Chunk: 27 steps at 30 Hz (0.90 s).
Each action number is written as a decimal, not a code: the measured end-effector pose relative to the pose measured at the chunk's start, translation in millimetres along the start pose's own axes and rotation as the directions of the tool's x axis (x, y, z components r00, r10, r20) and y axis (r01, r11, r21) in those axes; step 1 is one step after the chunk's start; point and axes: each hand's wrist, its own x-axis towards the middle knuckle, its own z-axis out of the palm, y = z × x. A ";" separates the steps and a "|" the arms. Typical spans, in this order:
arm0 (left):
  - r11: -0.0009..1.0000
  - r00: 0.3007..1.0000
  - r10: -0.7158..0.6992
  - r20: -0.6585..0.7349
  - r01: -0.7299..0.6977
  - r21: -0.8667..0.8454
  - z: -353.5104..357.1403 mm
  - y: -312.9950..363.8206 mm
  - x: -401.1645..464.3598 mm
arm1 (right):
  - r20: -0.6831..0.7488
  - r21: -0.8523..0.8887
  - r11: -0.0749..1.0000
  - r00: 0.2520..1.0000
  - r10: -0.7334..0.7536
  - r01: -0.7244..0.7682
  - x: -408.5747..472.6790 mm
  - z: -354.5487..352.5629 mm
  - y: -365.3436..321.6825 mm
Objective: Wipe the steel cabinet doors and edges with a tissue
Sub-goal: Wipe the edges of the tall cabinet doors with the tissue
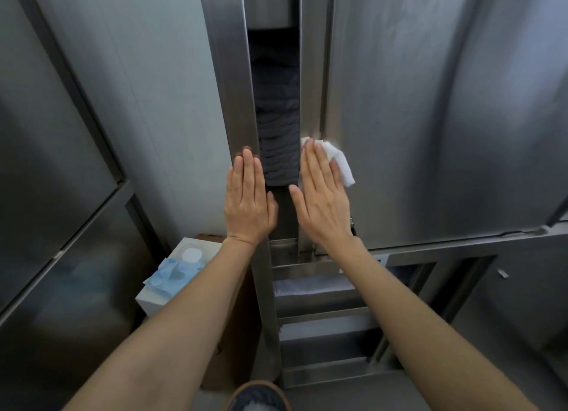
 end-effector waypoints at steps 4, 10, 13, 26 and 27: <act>1.000 1.000 0.002 0.009 -0.002 -0.002 -0.7 0.4 0.4 | -0.013 0.065 0.996 0.998 0.062 -0.061 -27.8 19.6 -7.0; 1.000 1.000 0.001 0.022 -0.001 -0.005 0.5 0.0 0.0 | 0.039 0.075 0.995 0.998 0.056 -0.058 -49.5 26.8 -8.1; 1.000 1.000 0.015 0.009 -0.015 -0.014 2.3 -1.3 -1.0 | -0.146 0.143 0.990 0.988 0.038 -0.017 35.8 -16.4 -15.7; 0.999 0.999 0.046 -0.010 -0.046 0.008 1.2 -1.3 -0.2 | -0.043 0.011 0.999 0.998 -0.046 0.046 23.6 -18.3 -3.8; 0.999 0.999 0.047 -0.013 -0.046 0.012 0.6 -1.0 0.3 | -0.069 -0.002 0.998 0.995 -0.069 0.069 41.8 -29.8 -3.3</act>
